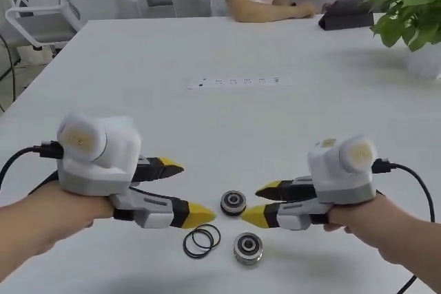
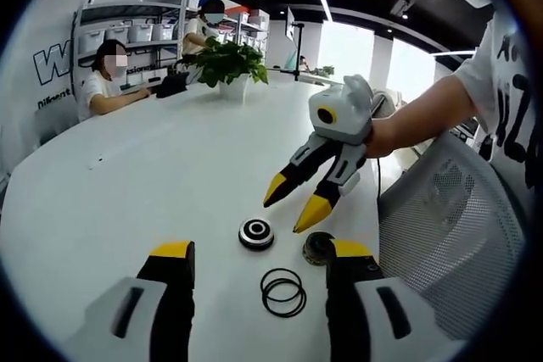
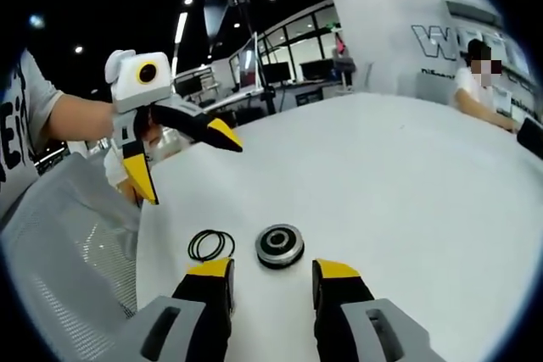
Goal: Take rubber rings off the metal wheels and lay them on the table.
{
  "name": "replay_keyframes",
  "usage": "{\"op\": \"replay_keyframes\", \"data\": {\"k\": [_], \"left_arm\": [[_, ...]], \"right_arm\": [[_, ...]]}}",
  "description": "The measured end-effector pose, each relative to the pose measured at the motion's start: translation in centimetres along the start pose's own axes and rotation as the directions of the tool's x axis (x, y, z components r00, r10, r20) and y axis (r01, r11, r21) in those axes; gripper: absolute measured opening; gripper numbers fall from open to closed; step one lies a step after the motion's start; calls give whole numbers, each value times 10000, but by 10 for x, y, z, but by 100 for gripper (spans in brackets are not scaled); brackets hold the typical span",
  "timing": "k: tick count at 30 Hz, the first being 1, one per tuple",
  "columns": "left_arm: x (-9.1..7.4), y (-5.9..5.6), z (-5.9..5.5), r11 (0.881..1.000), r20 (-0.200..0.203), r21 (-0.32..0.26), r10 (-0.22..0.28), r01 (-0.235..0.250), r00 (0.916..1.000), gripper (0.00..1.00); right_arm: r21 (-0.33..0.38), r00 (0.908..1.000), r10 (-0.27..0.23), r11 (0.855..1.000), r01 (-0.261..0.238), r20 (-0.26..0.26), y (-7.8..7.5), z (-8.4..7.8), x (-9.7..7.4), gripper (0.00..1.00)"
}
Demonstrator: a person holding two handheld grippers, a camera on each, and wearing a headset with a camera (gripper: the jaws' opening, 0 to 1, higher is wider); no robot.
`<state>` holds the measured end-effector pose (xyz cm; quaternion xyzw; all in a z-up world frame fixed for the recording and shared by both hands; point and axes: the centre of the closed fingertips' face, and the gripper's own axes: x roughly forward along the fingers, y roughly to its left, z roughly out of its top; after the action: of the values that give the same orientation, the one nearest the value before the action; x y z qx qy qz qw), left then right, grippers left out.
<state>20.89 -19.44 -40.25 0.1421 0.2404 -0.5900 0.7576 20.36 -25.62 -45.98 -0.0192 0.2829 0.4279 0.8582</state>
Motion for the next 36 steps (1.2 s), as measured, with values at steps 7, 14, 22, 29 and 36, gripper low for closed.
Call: {"op": "replay_keyframes", "data": {"k": [7, 14, 22, 29, 36], "left_arm": [[13, 4, -1, 9999, -109, -115, -78, 76, 9999, 53], [25, 6, -7, 9997, -285, -152, -189, 185, 9994, 47], [39, 5, -8, 9992, -362, -309, -275, 264, 9990, 41], [50, 4, -13, 9993, -651, -97, -375, 370, 9972, 34], [58, 1, -19, 9986, -955, 29, -527, 532, 9940, 29]], "right_arm": [[-266, 9999, 12, 9996, -17, -154, 0, -3, 6, 31], [-342, 9996, -73, 9994, 63, -287, -3, -6, 10, 28], [-286, 9994, -133, 9995, 124, -310, -5, -7, 13, 25], [-270, 9993, -177, 9995, 169, -323, -8, -9, 15, 22], [-221, 9994, -174, 9996, 167, -301, -8, -10, 16, 20]]}}
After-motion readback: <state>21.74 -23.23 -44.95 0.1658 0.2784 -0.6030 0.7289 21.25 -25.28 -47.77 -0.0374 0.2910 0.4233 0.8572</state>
